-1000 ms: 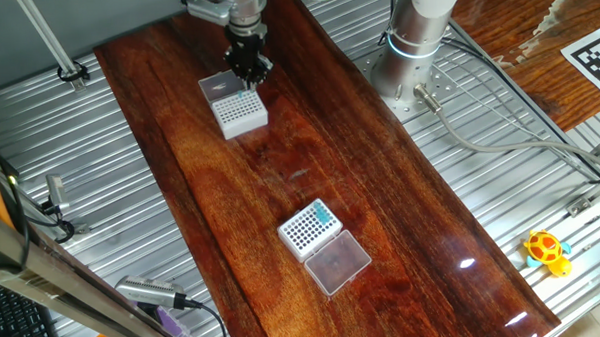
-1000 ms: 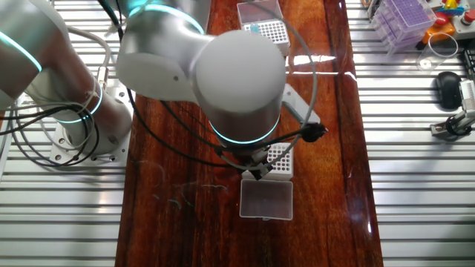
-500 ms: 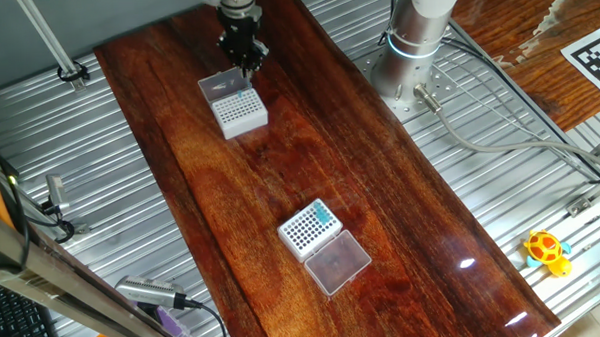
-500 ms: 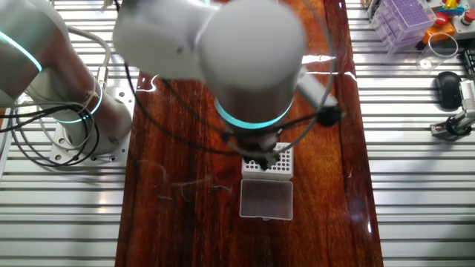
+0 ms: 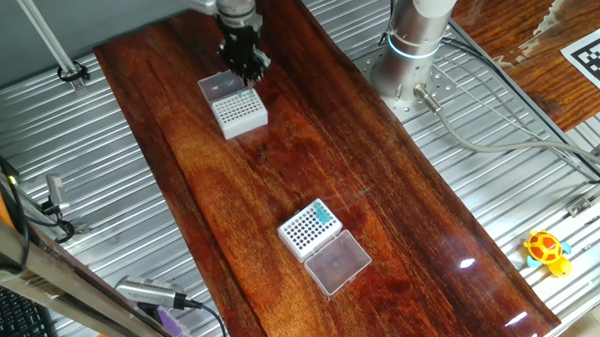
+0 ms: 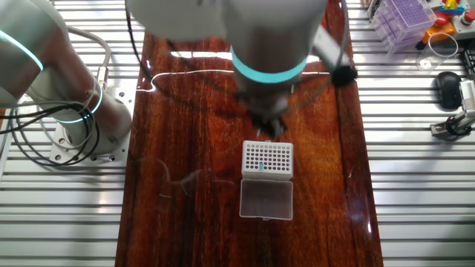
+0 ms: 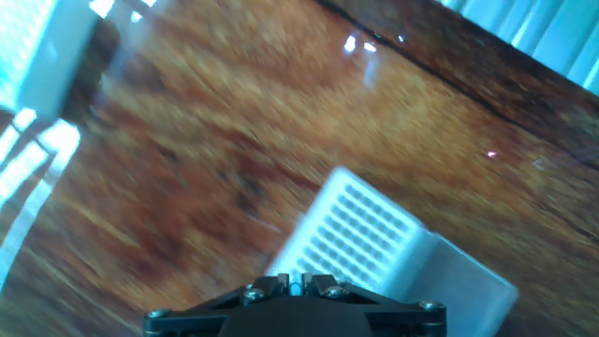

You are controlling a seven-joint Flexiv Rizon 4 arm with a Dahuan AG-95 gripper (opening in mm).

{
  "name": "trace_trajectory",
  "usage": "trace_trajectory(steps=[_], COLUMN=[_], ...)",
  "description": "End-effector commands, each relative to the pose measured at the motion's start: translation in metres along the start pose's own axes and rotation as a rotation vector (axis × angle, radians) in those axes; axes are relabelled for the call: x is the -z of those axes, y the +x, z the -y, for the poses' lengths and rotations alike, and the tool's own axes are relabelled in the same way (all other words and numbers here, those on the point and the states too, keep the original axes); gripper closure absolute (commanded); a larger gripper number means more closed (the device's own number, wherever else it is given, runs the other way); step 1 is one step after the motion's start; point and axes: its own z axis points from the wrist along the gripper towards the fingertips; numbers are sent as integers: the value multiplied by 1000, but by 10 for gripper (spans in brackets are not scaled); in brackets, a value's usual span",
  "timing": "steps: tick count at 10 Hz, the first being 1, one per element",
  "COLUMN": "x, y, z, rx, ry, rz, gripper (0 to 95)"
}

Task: Transfer all medium pipette tips from one holder to another

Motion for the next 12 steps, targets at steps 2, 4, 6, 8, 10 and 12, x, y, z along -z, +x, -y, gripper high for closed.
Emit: trace_trajectory(steps=[2,4,6,8,10,12], x=[-20,-26,-26,-26,-27,-30], y=[-40,-43,-43,-43,-43,-58], z=[-76,-90,-90,-90,-92,-115], rx=[-112,-121,-64,112,149,122], ry=[23,33,16,-2,-31,-45], rz=[-1,-8,-39,-84,-73,-61], gripper=[950,950,950,950,950,950])
